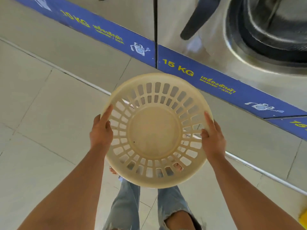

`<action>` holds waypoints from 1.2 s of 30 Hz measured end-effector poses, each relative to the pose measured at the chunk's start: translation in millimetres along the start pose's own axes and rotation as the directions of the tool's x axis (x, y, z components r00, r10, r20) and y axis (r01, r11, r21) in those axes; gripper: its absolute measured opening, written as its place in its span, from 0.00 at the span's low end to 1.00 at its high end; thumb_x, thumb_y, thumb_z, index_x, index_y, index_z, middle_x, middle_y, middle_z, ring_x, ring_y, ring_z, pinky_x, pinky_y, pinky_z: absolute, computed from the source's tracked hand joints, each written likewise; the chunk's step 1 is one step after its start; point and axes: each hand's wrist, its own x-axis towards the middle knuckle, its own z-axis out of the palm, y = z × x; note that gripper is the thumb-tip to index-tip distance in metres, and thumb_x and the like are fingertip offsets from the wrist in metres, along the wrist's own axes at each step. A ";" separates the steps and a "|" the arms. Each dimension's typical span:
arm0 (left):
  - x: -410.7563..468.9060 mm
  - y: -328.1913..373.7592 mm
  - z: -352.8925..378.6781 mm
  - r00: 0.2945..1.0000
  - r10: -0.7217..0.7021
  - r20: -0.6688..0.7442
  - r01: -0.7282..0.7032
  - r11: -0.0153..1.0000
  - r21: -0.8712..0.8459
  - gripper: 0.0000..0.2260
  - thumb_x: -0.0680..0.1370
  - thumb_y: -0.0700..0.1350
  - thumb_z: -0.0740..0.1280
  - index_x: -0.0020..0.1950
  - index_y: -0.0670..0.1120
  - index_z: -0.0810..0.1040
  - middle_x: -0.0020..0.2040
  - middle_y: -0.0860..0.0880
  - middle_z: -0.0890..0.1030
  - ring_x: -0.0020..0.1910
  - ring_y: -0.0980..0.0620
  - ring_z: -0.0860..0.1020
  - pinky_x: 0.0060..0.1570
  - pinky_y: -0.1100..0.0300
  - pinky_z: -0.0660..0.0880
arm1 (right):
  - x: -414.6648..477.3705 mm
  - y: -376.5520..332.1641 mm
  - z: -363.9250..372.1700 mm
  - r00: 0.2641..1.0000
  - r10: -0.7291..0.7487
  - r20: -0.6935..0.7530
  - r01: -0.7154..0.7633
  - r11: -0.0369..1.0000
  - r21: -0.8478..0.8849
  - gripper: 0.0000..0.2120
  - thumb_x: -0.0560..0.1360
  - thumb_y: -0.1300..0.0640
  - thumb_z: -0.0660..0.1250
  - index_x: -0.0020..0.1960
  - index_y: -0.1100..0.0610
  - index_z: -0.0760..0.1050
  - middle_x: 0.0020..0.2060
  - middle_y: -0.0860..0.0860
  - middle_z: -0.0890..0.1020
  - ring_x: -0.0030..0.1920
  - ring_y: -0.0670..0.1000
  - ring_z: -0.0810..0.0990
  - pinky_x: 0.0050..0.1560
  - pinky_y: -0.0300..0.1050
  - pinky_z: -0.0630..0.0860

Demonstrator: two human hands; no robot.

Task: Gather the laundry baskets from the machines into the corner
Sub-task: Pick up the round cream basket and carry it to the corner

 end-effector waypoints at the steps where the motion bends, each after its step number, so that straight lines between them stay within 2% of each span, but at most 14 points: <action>1: -1.8 -10.7 -14.6 1.000 -0.026 -0.012 0.025 1.000 -0.014 0.25 0.83 0.41 0.54 0.74 0.66 0.62 0.64 0.50 0.71 0.53 0.43 0.77 0.57 0.47 0.76 | -4.3 -15.8 3.3 1.000 -0.025 0.007 0.025 1.000 0.001 0.32 0.78 0.62 0.58 0.75 0.35 0.57 0.74 0.44 0.66 0.65 0.56 0.74 0.61 0.48 0.71; 4: -7.9 -42.2 -60.1 0.993 -0.116 -0.037 0.112 0.990 -0.083 0.25 0.82 0.41 0.52 0.72 0.69 0.62 0.63 0.51 0.72 0.48 0.46 0.77 0.52 0.49 0.77 | -19.7 -65.2 14.7 0.994 -0.101 0.038 0.102 0.994 -0.026 0.33 0.78 0.62 0.58 0.75 0.34 0.57 0.74 0.43 0.65 0.67 0.53 0.73 0.62 0.47 0.70; 8: -11.2 -84.4 -121.0 0.977 -0.192 -0.091 0.173 0.969 -0.177 0.26 0.82 0.40 0.52 0.72 0.68 0.63 0.61 0.52 0.72 0.44 0.49 0.76 0.44 0.57 0.71 | -41.9 -136.7 28.2 0.981 -0.184 0.064 0.187 0.981 -0.047 0.32 0.79 0.62 0.58 0.75 0.35 0.57 0.75 0.43 0.65 0.68 0.53 0.72 0.65 0.50 0.70; 11: -7.7 -113.2 -166.7 0.962 -0.248 -0.114 0.215 0.947 -0.240 0.26 0.82 0.40 0.52 0.72 0.68 0.63 0.62 0.53 0.72 0.44 0.50 0.75 0.43 0.58 0.70 | -58.0 -192.1 41.0 0.965 -0.255 0.066 0.258 0.965 -0.052 0.31 0.79 0.62 0.58 0.75 0.36 0.58 0.75 0.43 0.63 0.70 0.52 0.70 0.66 0.51 0.69; 18: 3.0 -185.5 -260.6 0.917 -0.345 -0.202 0.254 0.892 -0.373 0.27 0.81 0.38 0.53 0.70 0.68 0.66 0.62 0.54 0.73 0.46 0.50 0.75 0.47 0.54 0.75 | -87.6 -316.0 82.9 0.894 -0.432 0.116 0.443 0.891 -0.096 0.31 0.80 0.63 0.58 0.76 0.38 0.58 0.76 0.46 0.63 0.72 0.53 0.68 0.66 0.53 0.69; 23: 14.0 -233.0 -315.1 0.866 -0.434 -0.248 0.288 0.839 -0.461 0.28 0.79 0.36 0.54 0.70 0.65 0.68 0.61 0.54 0.74 0.48 0.51 0.74 0.49 0.54 0.75 | -102.7 -401.1 116.9 0.848 -0.506 0.158 0.522 0.848 -0.087 0.31 0.79 0.64 0.58 0.75 0.38 0.60 0.76 0.46 0.64 0.72 0.51 0.67 0.65 0.50 0.68; 29: 43.2 -290.8 -374.5 0.780 -0.571 -0.255 0.348 0.735 -0.582 0.27 0.79 0.36 0.55 0.68 0.64 0.71 0.62 0.57 0.74 0.48 0.55 0.72 0.43 0.65 0.66 | -106.9 -510.0 171.9 0.760 -0.605 0.239 0.637 0.766 -0.088 0.31 0.78 0.65 0.58 0.75 0.39 0.60 0.75 0.47 0.66 0.72 0.50 0.67 0.64 0.49 0.69; 33: 74.5 -329.4 -419.5 0.729 -0.628 -0.272 0.392 0.709 -0.586 0.26 0.79 0.37 0.56 0.68 0.64 0.71 0.64 0.55 0.74 0.47 0.54 0.72 0.41 0.64 0.66 | -106.5 -584.5 217.8 0.694 -0.656 0.297 0.698 0.715 -0.052 0.33 0.77 0.66 0.58 0.75 0.38 0.60 0.74 0.47 0.66 0.72 0.51 0.68 0.65 0.50 0.69; 36: 103.2 -354.2 -453.3 0.683 -0.673 -0.285 0.420 0.680 -0.600 0.25 0.79 0.37 0.56 0.68 0.63 0.71 0.64 0.53 0.75 0.48 0.53 0.73 0.43 0.59 0.68 | -105.2 -645.7 250.0 0.670 -0.656 0.348 0.711 0.701 -0.048 0.34 0.77 0.66 0.58 0.74 0.37 0.60 0.74 0.45 0.66 0.71 0.50 0.69 0.64 0.50 0.69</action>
